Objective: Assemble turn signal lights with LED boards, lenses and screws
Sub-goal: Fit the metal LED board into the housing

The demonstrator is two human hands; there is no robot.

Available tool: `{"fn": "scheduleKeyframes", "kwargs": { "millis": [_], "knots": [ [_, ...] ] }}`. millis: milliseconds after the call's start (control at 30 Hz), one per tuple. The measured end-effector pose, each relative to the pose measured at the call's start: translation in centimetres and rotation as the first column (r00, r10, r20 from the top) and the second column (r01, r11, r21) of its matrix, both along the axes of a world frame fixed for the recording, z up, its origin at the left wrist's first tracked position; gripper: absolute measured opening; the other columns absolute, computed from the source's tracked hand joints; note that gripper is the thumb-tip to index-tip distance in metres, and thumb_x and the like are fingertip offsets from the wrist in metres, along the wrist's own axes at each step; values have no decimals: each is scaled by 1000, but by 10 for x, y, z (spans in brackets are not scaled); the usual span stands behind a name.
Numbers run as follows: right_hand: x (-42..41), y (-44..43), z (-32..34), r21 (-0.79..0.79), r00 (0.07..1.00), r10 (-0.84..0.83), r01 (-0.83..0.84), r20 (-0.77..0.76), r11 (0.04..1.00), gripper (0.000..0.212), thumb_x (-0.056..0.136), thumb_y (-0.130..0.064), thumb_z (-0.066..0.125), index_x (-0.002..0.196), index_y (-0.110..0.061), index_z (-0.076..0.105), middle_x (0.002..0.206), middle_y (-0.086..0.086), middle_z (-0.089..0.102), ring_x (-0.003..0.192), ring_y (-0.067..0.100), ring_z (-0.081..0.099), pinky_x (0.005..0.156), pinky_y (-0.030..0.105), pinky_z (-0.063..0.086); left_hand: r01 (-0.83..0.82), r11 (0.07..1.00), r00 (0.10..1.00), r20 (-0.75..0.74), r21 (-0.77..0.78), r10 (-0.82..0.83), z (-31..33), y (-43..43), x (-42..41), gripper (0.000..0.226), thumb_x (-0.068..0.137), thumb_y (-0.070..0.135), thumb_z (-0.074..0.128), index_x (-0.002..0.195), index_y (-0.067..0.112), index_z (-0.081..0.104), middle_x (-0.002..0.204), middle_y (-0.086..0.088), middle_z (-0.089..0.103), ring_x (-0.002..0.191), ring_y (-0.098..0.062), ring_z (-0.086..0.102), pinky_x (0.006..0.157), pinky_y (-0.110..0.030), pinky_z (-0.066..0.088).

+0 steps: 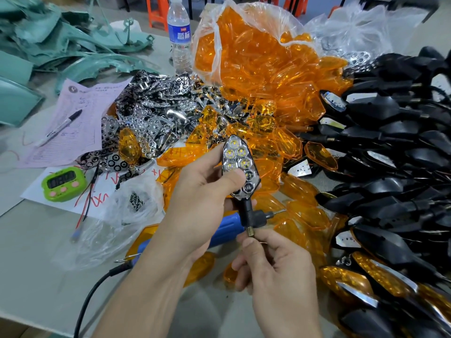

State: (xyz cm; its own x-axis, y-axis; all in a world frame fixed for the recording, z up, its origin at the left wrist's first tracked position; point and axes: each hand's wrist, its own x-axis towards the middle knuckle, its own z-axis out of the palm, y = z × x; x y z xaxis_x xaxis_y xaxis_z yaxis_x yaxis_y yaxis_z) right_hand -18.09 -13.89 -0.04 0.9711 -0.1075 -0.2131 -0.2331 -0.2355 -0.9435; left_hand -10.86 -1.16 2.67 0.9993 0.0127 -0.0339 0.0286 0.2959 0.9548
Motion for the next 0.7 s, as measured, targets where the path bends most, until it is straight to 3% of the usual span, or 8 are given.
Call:
{"fn": "scheduleKeyframes", "kwargs": {
  "millis": [67, 133, 233, 300, 367, 433, 533, 700],
  "knots": [
    [7, -5, 4, -101, 999, 41, -40, 14, 994, 20, 93, -22, 61, 93, -38, 75, 77, -13, 76, 68, 5, 72, 66, 28, 59, -16, 1000, 1000, 11, 26, 16, -1, 0, 0, 32, 85, 16, 63, 111, 29, 78, 96, -10, 74, 94, -41, 73, 67, -44, 63],
    [20, -11, 17, -101, 992, 3, 10, 125, 995, 34, 80, -29, 56, 105, -43, 75, 94, -23, 76, 90, 0, 72, 83, 32, 60, -29, 997, 999, 30, 75, 27, -2, 0, 0, 32, 85, 16, 63, 108, 31, 78, 93, -10, 75, 91, -43, 71, 71, -60, 62],
    [59, -11, 40, -27, 954, 4, 4, 300, 1000, 40, 82, -44, 55, 117, -40, 74, 110, -25, 74, 106, -3, 69, 94, 32, 57, -32, 990, 997, 68, 135, 23, -2, -3, -1, 32, 86, 14, 63, 108, 32, 78, 98, -13, 76, 87, -31, 71, 76, -53, 61],
    [85, -3, 53, -58, 930, 129, -116, 343, 992, 28, 89, -46, 58, 109, -39, 77, 106, -20, 76, 102, -3, 68, 88, 27, 57, -25, 986, 996, 90, 164, 10, -1, -6, -1, 31, 89, 13, 63, 110, 31, 77, 97, -15, 75, 83, -23, 68, 78, -54, 59],
    [101, 4, 59, -51, 917, 197, -191, 346, 980, 16, 98, -33, 63, 95, -34, 79, 97, -9, 78, 96, 7, 70, 86, 33, 58, -44, 979, 994, 103, 200, 24, -2, -7, 1, 34, 88, 11, 63, 110, 34, 77, 92, -11, 75, 82, -27, 68, 82, -63, 60],
    [108, 9, 55, 73, 928, 168, -203, 333, 976, 18, 100, -16, 65, 94, -20, 82, 92, -6, 79, 94, 7, 72, 86, 32, 60, -76, 965, 992, 121, 251, 46, -4, -6, 3, 36, 87, 11, 63, 110, 36, 76, 87, -3, 76, 81, -29, 70, 78, -67, 58],
    [109, 15, 48, 274, 949, 66, -155, 309, 949, 22, 96, 1, 64, 86, -10, 81, 82, -3, 78, 87, 6, 71, 80, 25, 59, -136, 937, 986, 139, 323, 95, -6, -9, 5, 38, 84, 11, 65, 105, 41, 75, 77, 11, 73, 72, -13, 67, 69, -59, 60],
    [110, 15, 41, 368, 939, -84, -47, 334, 929, 23, 94, 8, 64, 85, -6, 80, 79, -1, 78, 82, 10, 73, 74, 23, 58, -128, 913, 986, 145, 387, 77, -3, -17, 10, 36, 84, 16, 62, 110, 38, 73, 88, 1, 76, 87, -35, 69, 72, -61, 56]
  ]
}}
